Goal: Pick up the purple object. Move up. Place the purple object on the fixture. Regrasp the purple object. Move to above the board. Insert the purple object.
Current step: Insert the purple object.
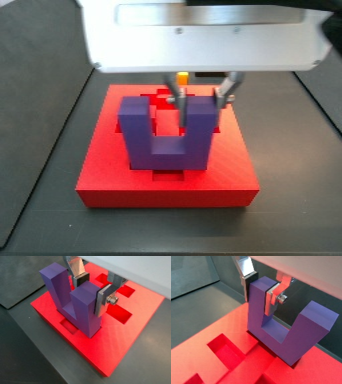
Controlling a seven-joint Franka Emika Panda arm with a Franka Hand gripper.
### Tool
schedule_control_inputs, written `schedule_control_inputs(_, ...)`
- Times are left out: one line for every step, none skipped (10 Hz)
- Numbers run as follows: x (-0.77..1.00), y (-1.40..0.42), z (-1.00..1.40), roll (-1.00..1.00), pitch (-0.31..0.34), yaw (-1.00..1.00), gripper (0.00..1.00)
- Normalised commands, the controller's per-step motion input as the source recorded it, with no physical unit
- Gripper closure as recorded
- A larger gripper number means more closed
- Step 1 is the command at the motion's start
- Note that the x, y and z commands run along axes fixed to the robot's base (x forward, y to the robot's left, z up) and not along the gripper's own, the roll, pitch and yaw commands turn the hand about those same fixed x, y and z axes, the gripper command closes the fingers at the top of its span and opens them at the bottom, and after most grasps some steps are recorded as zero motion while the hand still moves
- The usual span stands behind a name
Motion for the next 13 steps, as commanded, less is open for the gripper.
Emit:
schedule_control_inputs(-0.09,-0.03,0.00,0.03,-0.131,0.06,1.00)
schedule_control_inputs(0.08,-0.01,-0.01,0.15,0.000,0.01,1.00)
schedule_control_inputs(0.19,0.00,-0.05,0.21,0.016,0.00,1.00)
schedule_control_inputs(0.23,-0.03,-0.12,0.33,0.086,0.00,1.00)
schedule_control_inputs(0.18,-0.04,-0.13,0.37,0.117,0.00,1.00)
schedule_control_inputs(0.00,-0.07,-0.12,0.33,0.121,0.00,1.00)
schedule_control_inputs(0.00,-0.07,-0.19,0.19,0.049,0.00,1.00)
schedule_control_inputs(-0.02,-0.01,-0.27,0.16,0.010,0.00,1.00)
schedule_control_inputs(-0.05,0.00,-0.30,0.20,0.029,0.03,1.00)
schedule_control_inputs(-0.04,0.00,-0.38,0.19,0.009,0.02,1.00)
schedule_control_inputs(0.00,-0.01,-0.48,0.24,0.021,0.00,1.00)
schedule_control_inputs(0.00,-0.02,-0.54,0.30,0.076,0.00,1.00)
schedule_control_inputs(0.01,0.00,-0.54,0.33,0.106,0.00,1.00)
